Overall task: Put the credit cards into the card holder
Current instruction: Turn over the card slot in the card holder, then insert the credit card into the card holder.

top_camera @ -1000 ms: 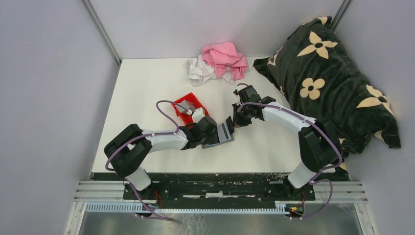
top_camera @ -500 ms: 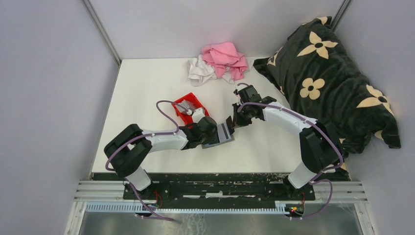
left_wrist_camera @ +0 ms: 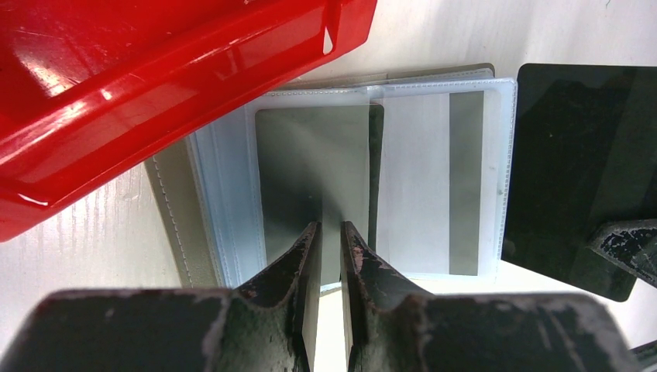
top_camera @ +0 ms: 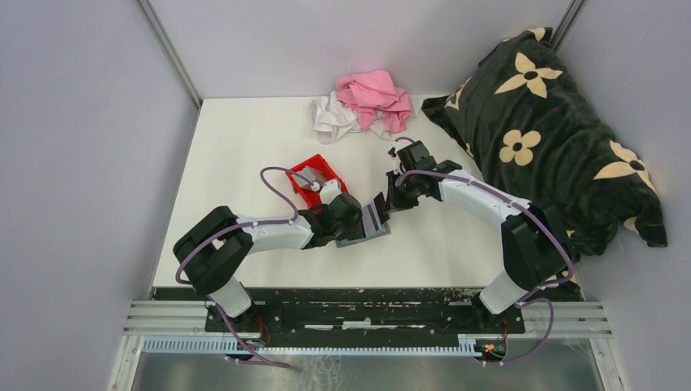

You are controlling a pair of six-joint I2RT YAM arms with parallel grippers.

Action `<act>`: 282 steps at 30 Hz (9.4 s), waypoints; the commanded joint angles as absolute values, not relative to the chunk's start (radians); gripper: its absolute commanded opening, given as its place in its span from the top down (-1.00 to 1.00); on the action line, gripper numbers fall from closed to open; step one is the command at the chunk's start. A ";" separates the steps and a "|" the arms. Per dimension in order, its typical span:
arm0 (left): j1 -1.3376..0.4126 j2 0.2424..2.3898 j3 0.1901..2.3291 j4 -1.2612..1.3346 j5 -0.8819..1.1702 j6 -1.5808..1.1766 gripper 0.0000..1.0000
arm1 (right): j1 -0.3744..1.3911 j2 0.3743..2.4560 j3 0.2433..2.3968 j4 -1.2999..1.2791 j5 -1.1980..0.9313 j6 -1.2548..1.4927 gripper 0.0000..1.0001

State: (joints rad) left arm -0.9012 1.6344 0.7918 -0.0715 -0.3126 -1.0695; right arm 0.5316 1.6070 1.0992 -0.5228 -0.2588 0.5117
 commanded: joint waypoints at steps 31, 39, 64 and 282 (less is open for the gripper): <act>-0.911 1.441 0.658 -0.301 -0.370 -1.092 0.55 | 0.712 1.650 1.208 -0.452 -0.212 0.566 0.98; -0.910 1.432 0.623 -0.307 -0.373 -1.094 0.55 | 0.733 1.636 1.231 -0.472 -0.177 0.566 0.98; -0.911 1.398 0.589 -0.321 -0.382 -1.091 0.57 | 0.737 1.570 1.279 -0.573 -0.039 0.488 0.98; -1.003 1.553 0.552 -0.333 -0.314 -0.994 0.68 | 0.471 1.621 0.901 -0.135 -0.564 0.594 0.98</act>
State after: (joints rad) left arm -0.9947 1.4807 0.6155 -0.0822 -0.3374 -0.9863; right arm 0.4751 1.6287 0.8753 -0.1478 -0.5743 0.6273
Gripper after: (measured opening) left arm 0.160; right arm 0.014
